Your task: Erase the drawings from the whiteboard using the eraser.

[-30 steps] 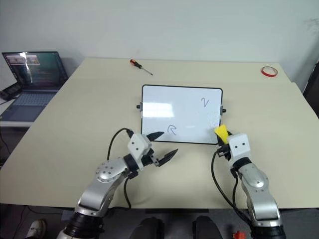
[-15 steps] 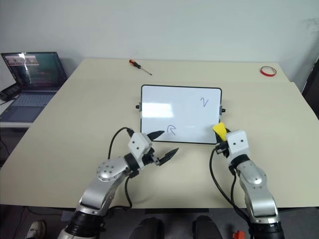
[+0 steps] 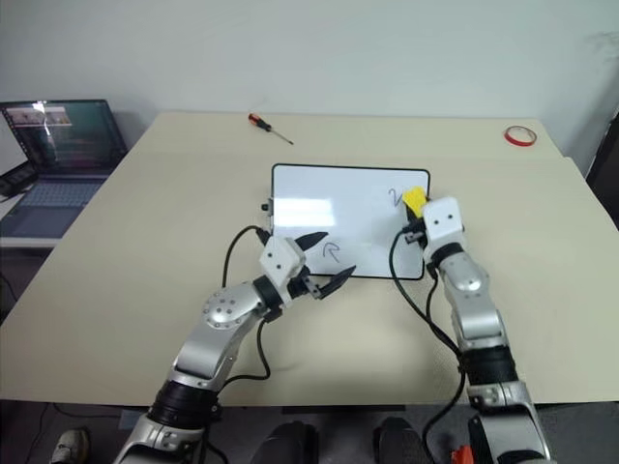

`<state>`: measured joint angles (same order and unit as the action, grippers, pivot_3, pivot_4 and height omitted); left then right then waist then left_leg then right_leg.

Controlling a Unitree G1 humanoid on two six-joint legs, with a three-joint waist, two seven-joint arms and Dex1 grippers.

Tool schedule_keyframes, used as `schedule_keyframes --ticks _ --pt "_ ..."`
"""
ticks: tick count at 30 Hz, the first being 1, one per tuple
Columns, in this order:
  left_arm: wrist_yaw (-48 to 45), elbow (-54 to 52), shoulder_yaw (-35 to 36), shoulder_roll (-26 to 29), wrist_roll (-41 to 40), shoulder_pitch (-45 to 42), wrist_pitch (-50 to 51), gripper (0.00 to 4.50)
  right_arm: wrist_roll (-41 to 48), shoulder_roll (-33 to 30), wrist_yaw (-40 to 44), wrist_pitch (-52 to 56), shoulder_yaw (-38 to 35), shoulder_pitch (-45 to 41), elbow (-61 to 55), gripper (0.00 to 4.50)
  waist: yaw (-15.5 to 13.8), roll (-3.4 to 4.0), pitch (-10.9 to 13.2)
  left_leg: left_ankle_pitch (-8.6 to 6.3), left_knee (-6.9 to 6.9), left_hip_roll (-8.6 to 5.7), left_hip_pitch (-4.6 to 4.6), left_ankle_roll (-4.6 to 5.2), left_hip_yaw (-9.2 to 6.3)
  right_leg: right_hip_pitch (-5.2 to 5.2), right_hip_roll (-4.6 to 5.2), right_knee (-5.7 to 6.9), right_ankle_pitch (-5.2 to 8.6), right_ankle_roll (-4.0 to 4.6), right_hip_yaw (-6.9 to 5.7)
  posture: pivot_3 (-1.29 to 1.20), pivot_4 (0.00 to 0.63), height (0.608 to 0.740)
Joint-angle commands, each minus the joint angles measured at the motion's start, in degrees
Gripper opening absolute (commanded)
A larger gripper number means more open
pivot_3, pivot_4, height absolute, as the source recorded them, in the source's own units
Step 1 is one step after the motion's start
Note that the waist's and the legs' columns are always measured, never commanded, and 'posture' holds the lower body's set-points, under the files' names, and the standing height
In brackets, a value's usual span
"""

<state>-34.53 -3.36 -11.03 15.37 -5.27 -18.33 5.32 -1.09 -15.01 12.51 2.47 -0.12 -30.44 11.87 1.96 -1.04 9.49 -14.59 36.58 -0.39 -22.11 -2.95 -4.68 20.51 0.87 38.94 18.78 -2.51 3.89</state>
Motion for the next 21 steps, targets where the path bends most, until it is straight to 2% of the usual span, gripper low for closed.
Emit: schedule_keyframes --ticks 1,8,17,21 --pt "-0.09 -1.01 -0.48 -0.40 0.11 -0.44 -1.37 4.50 -0.10 0.30 -0.01 -3.65 -0.25 -3.28 3.62 1.28 -0.01 0.00 0.00 0.00 0.00 0.00 -0.01 0.00 0.00 0.00 0.00 0.00 0.00 0.00 0.00 0.00 0.150 0.740" --pt "0.10 -1.55 -0.42 -0.47 0.05 -0.37 -0.98 4.50 -0.10 1.50 -0.08 -2.00 0.38 -5.88 9.78 1.28 0.12 0.01 0.00 0.00 0.01 0.00 -0.01 0.00 0.02 0.02 0.03 0.04 0.00 0.00 0.02 0.00 0.150 0.740" --pt "0.45 -1.60 -0.11 -0.44 0.04 -0.01 -1.11 4.50 -0.18 1.79 5.64 1.90 4.78 3.05 1.32 1.28 0.69 0.01 -0.01 0.00 0.05 0.02 0.10 0.00 0.01 -0.09 0.02 0.07 -0.01 0.00 0.03 0.00 0.150 0.740" --pt "0.32 -1.05 -0.36 -0.71 0.07 -0.42 -1.21 4.50 -0.78 1.24 5.19 1.80 4.42 2.45 1.65 1.28 0.77 0.01 -0.01 0.00 0.06 0.02 0.15 0.00 0.00 -0.13 0.02 0.09 -0.01 0.00 0.02 0.00 0.150 0.740"
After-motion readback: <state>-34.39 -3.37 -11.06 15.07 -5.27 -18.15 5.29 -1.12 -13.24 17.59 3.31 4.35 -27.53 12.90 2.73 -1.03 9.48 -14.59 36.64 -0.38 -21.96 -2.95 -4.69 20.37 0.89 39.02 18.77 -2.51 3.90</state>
